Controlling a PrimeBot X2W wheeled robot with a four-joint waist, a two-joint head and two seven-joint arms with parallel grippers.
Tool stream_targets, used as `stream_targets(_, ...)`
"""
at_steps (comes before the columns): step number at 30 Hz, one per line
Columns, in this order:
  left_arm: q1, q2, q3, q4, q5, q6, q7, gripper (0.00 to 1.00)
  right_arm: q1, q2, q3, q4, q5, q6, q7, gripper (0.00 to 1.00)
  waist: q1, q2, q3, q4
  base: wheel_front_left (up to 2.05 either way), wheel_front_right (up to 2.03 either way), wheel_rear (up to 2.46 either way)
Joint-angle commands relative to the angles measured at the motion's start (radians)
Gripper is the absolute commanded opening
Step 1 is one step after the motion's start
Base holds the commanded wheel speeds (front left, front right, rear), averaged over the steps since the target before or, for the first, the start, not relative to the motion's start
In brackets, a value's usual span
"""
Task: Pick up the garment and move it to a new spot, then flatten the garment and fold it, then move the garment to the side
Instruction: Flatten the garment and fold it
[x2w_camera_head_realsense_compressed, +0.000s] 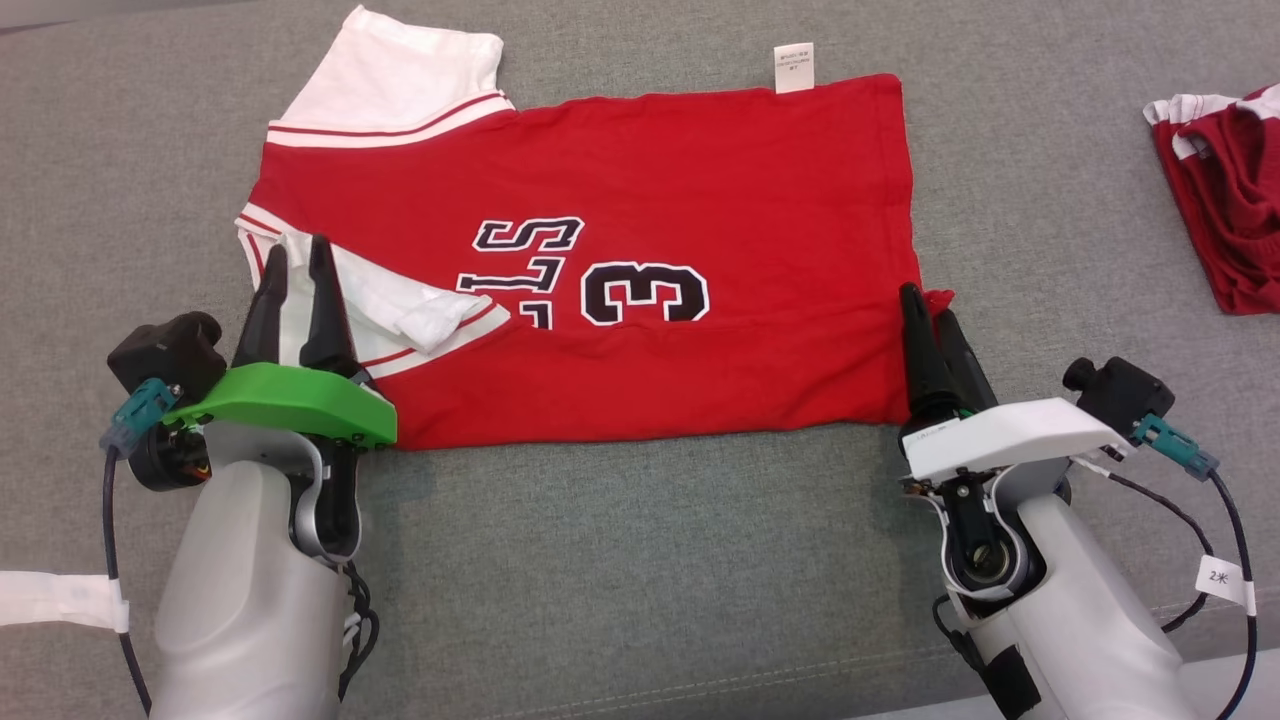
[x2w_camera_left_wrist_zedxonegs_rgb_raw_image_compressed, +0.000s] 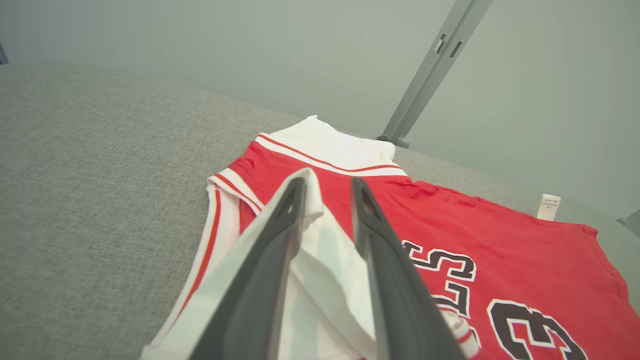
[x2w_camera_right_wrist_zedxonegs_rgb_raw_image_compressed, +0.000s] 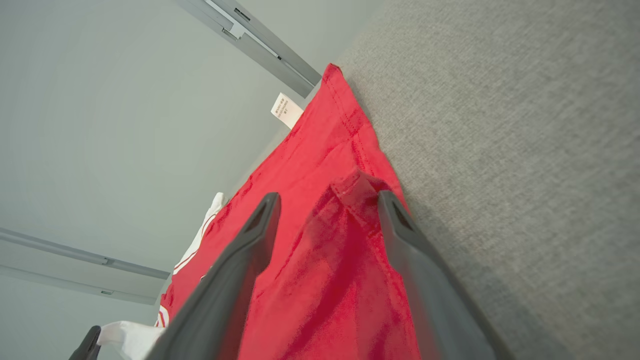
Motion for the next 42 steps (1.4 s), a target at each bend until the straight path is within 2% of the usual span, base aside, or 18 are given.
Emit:
stream_targets(1,-0.020,0.003,0.006,-0.001,-0.005,-0.002,-0.002,1.00,0.002,-0.004,-0.006,-0.018,-0.013,0.000,-0.003,1.00,0.0000,0.0101,0.000,-0.001,0.00,0.00,0.00)
stream_targets(7,0.028,0.003,0.018,-0.052,-0.024,-0.011,-0.002,1.00,0.047,-0.003,-0.048,-0.137,-0.063,0.000,-0.003,1.00,0.0000,0.0101,-0.008,0.003,0.00,0.00,0.00)
stream_targets(13,0.123,0.003,0.038,-0.139,-0.013,-0.016,-0.003,1.00,0.112,-0.003,-0.121,-0.254,-0.231,0.000,-0.003,1.00,0.0000,0.0101,-0.028,0.017,0.00,0.00,0.00)
stream_targets(20,0.248,0.003,0.087,-0.182,0.004,-0.017,-0.003,1.00,0.197,-0.003,-0.166,-0.319,-0.360,0.000,-0.003,1.00,0.0000,0.0101,-0.065,0.036,0.00,0.00,0.00)
stream_targets(25,0.323,0.003,0.089,-0.124,-0.002,-0.018,0.002,1.00,0.260,-0.003,-0.168,-0.326,-0.405,0.000,-0.003,1.00,0.0000,0.0101,-0.097,0.044,0.00,0.00,0.00)
stream_targets(29,0.340,0.003,0.079,-0.076,-0.041,-0.018,0.051,1.00,0.291,-0.003,-0.163,-0.320,-0.406,0.000,-0.003,1.00,0.0000,0.0101,-0.111,0.044,0.00,0.00,0.00)
stream_targets(41,0.245,0.011,0.097,0.052,-0.202,-0.019,0.134,1.00,0.278,-0.003,-0.142,-0.313,-0.409,0.000,-0.003,1.00,0.0000,0.0101,-0.098,0.001,0.00,0.00,0.00)
stream_targets(42,0.238,0.015,0.097,0.067,-0.210,-0.018,0.136,0.97,0.276,-0.003,-0.140,-0.313,-0.410,0.000,-0.003,1.00,0.0000,0.0101,-0.096,-0.004,0.00,0.00,0.00)
